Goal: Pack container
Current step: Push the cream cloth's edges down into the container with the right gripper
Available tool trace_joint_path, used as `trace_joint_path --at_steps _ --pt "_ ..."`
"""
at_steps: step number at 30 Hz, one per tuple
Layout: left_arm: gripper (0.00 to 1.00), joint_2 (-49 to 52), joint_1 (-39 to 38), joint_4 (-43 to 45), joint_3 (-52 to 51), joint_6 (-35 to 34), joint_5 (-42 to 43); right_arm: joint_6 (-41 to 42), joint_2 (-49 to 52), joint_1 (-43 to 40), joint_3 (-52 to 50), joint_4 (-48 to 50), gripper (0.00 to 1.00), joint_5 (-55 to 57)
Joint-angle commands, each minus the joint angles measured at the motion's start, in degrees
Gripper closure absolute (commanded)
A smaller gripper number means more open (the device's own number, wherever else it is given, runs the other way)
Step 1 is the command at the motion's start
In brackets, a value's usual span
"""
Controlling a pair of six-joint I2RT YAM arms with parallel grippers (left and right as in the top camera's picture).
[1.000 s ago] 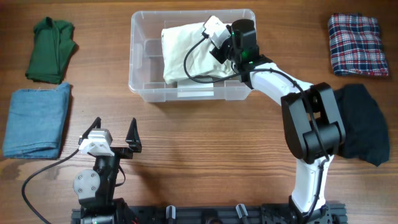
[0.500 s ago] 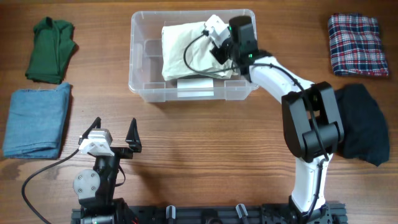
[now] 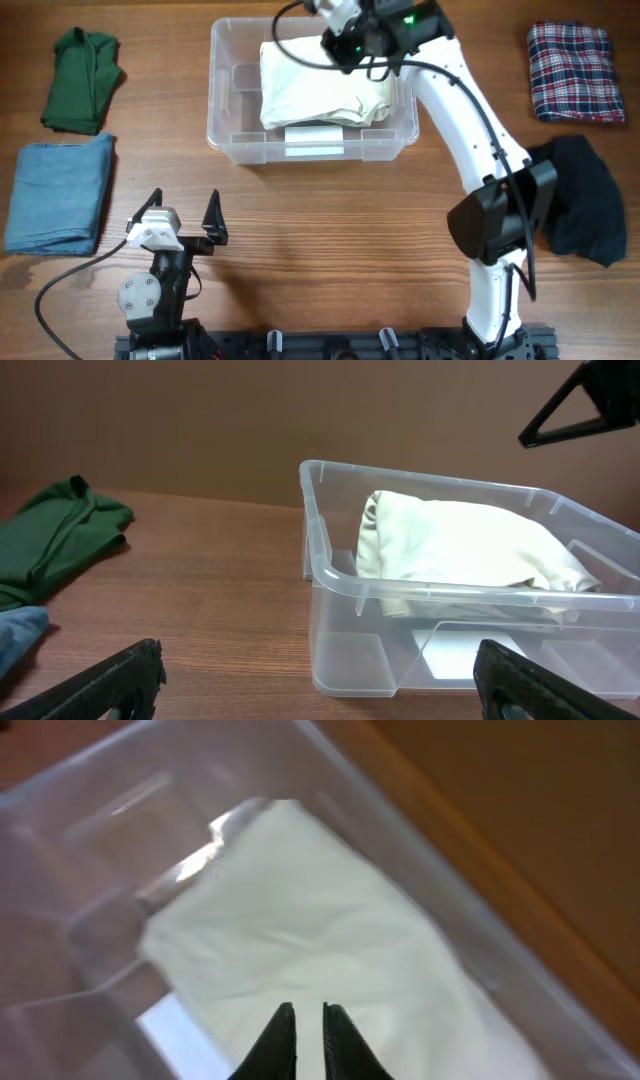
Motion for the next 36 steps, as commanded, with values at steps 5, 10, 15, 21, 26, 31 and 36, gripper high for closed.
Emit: trace_joint_path --at_steps 5,10,15,21,26,31,36 --pt "0.0 -0.42 0.26 0.0 -0.48 -0.74 -0.59 4.98 -0.17 2.32 0.02 8.76 0.96 -7.32" --pt "0.0 -0.42 0.26 0.0 -0.48 -0.76 -0.59 5.25 1.77 3.32 0.02 15.5 0.96 -4.74" --pt "0.0 -0.42 0.26 0.0 -0.48 -0.74 -0.59 6.32 5.35 3.41 0.02 19.93 0.96 -4.79" --pt "0.0 -0.42 0.26 0.0 -0.48 -0.74 -0.59 7.91 11.21 3.52 0.02 24.44 0.96 -4.5" --pt "0.0 -0.42 0.26 0.0 -0.48 -0.74 -0.59 9.14 14.73 3.52 0.02 26.23 0.96 -2.16" --pt "0.0 -0.42 0.26 0.0 -0.48 -0.74 -0.59 9.25 17.53 3.52 0.02 27.04 0.96 -2.16" --pt "0.0 -0.42 0.26 0.0 -0.48 -0.74 -0.59 9.29 19.65 3.45 0.02 27.36 0.96 -1.27"
